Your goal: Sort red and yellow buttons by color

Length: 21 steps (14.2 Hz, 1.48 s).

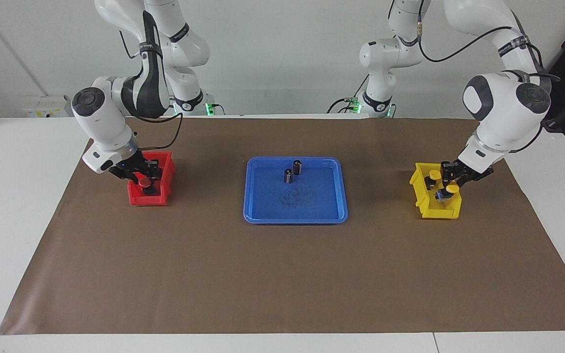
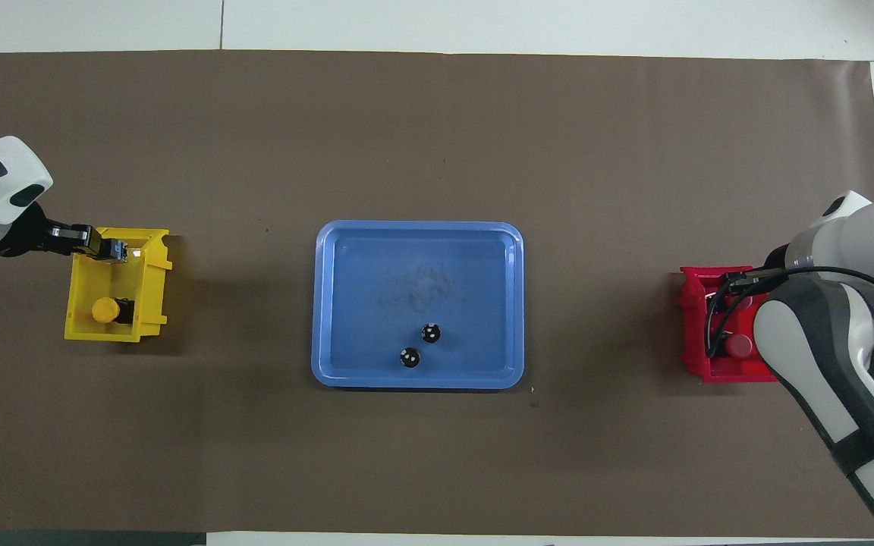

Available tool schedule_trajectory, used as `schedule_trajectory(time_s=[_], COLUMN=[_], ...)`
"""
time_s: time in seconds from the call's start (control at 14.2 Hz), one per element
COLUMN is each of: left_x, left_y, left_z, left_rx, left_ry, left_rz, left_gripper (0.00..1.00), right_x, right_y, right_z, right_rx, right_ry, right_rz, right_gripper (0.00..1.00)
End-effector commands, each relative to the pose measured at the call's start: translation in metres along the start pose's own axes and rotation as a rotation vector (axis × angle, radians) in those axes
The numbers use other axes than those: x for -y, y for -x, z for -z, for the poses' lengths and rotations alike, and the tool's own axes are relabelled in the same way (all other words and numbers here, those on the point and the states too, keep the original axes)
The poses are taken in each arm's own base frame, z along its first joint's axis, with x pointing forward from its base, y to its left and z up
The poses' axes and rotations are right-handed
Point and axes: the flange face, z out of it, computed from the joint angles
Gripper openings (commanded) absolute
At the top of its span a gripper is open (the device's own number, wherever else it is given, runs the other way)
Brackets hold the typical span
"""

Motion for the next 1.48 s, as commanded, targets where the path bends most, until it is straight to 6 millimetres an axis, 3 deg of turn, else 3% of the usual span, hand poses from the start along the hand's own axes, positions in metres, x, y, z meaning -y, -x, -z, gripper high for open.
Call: schedule_trajectory(time_s=[0.0,0.14,0.28,0.42,0.49,0.56,0.77,0.91,0.98,1.12,1.26,1.4], left_x=[0.008,0.008,0.009,0.011,0.011,0.011,0.01,0.01,0.01,0.01,0.011,0.01], left_y=[0.012,0.011,0.01,0.005,0.004,0.004,0.01,0.012,0.01,0.009,0.008,0.006], left_z=[-0.005,-0.013,-0.021,-0.03,-0.035,-0.04,-0.051,-0.052,-0.051,-0.05,-0.05,-0.047], left_rx=[-0.014,-0.021,-0.053,-0.059,-0.054,-0.056,-0.065,-0.064,-0.067,-0.07,-0.068,-0.067], left_ry=[-0.009,-0.01,-0.016,-0.017,-0.016,-0.016,-0.017,-0.017,-0.018,-0.018,-0.018,-0.018], left_rz=[-0.017,-0.016,-0.013,-0.012,-0.012,-0.013,-0.01,-0.009,-0.006,-0.006,-0.006,-0.004], left_gripper=[0.01,0.01,0.01,0.01,0.01,0.01,0.01,0.04,0.11,0.3,0.32,0.42], right_x=[0.0,0.001,0.001,0.008,0.006,0.006,0.005,-0.008,-0.009,-0.013,-0.017,-0.025], right_y=[-0.009,-0.016,-0.022,-0.021,-0.021,-0.021,-0.017,-0.019,-0.017,-0.015,-0.013,-0.009], right_z=[0.019,0.044,0.077,0.115,0.135,0.154,0.202,0.217,0.223,0.222,0.224,0.228], right_rx=[0.02,0.027,0.025,0.024,0.022,0.01,-0.026,-0.027,-0.019,0.001,-0.002,-0.009], right_ry=[0.015,0.016,0.014,0.009,0.008,0.01,0.005,-0.008,-0.016,-0.021,-0.019,-0.015], right_rz=[0.031,0.031,0.028,0.035,0.03,0.029,0.004,-0.04,-0.042,-0.051,-0.057,-0.071], right_gripper=[0.51,0.51,0.59,0.8,0.96,1.0,1.0,1.0,1.0,1.0,1.0,1.0])
